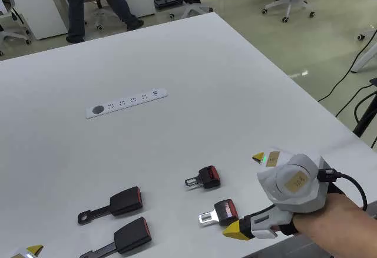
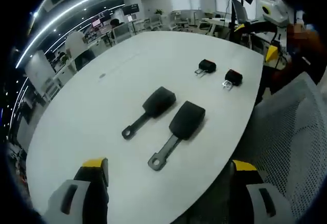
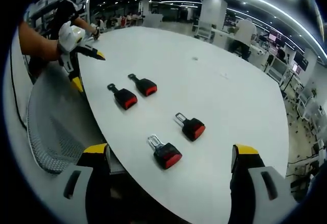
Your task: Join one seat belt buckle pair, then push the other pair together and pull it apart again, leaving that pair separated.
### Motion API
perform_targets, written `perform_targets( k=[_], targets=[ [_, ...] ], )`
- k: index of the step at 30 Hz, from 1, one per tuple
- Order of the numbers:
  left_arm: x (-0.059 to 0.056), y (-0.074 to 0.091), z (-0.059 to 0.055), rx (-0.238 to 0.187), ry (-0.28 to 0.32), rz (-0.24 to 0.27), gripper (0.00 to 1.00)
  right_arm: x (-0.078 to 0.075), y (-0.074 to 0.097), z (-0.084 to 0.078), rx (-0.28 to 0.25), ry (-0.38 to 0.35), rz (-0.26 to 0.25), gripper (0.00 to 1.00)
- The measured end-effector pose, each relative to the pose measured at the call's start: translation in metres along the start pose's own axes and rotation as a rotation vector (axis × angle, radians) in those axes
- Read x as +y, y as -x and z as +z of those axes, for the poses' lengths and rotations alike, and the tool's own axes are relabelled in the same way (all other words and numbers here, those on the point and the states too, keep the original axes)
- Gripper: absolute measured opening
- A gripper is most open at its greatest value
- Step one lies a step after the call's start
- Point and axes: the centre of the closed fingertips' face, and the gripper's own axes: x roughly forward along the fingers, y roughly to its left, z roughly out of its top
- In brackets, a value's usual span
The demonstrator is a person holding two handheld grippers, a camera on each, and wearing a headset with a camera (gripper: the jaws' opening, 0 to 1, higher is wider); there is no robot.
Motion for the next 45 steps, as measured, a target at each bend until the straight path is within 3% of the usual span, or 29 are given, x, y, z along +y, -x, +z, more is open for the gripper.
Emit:
perform_targets(
  k=[11,24,38,45],
  targets=[
    [0.0,0.001,0.0,-0.005,-0.017,-0.006,1.0,0.012,-0.001,-0.003,0.012,0.032,0.017,1.0],
    [0.0,0.002,0.002,-0.017,-0.019,-0.009,1.0,0.014,-0.008,-0.001,0.014,0.055,0.027,1.0],
    [0.007,-0.001,-0.004,-0.017,-0.007,-0.015,1.0,0.011,-0.014,0.004,0.016,0.067,0.034,1.0],
    [0.006,-0.002,-0.002,-0.031,0.005,-0.032,0.98,0.013,-0.018,0.006,0.017,0.093,0.049,0.96]
  ],
)
